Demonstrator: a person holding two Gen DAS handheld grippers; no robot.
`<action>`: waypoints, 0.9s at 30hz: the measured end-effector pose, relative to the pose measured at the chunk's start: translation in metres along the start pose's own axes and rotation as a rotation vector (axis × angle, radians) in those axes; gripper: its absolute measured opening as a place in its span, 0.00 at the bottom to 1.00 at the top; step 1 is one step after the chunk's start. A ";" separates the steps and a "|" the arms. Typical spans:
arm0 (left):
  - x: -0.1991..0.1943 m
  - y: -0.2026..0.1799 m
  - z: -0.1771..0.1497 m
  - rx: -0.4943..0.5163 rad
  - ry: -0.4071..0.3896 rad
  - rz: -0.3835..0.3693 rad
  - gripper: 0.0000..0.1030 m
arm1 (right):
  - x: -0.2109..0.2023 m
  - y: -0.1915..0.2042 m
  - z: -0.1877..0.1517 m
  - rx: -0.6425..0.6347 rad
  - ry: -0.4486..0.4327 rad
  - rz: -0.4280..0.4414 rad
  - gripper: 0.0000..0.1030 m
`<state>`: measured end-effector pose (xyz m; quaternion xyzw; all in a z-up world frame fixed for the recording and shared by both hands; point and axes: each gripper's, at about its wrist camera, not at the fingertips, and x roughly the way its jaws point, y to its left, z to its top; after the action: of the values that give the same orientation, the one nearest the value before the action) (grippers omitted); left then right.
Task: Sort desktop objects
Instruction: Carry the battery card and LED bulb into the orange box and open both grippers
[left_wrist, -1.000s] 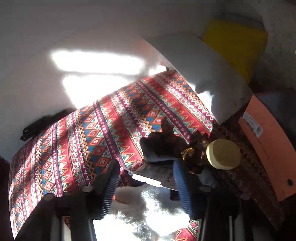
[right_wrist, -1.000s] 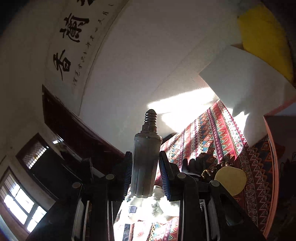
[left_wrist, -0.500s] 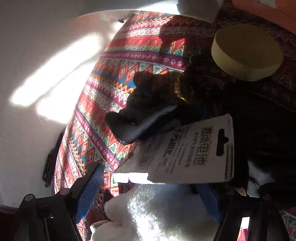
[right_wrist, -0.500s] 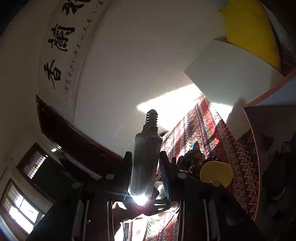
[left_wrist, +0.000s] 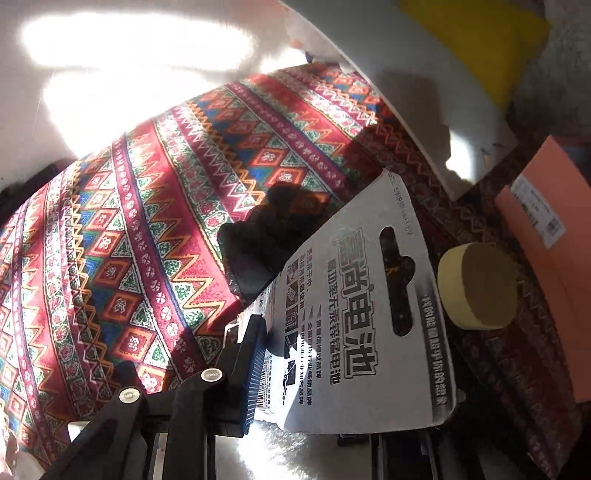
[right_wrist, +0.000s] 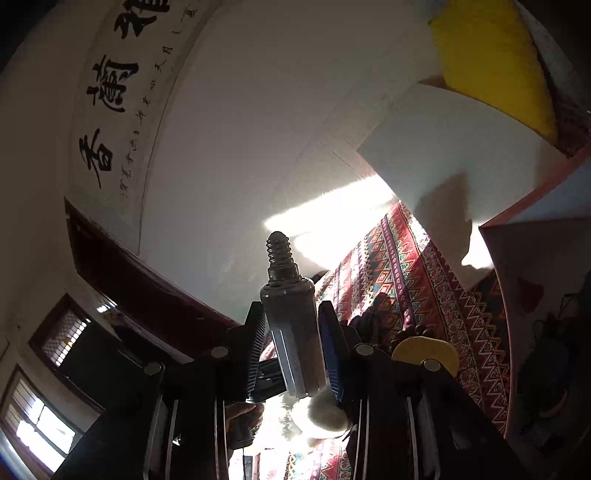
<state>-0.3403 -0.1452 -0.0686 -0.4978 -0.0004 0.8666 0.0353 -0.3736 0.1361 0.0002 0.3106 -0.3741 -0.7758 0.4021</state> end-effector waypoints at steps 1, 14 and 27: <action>-0.011 0.005 -0.004 -0.021 -0.018 -0.009 0.16 | 0.001 0.001 -0.001 -0.003 0.002 0.000 0.32; -0.105 0.008 -0.042 -0.126 -0.191 -0.207 0.12 | -0.009 0.023 -0.008 -0.045 -0.010 0.044 0.31; -0.164 -0.120 0.012 0.011 -0.309 -0.523 0.12 | -0.093 0.029 0.007 -0.104 -0.153 0.015 0.30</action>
<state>-0.2610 -0.0349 0.0833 -0.3431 -0.1292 0.8934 0.2596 -0.3223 0.2066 0.0444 0.2262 -0.3651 -0.8128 0.3936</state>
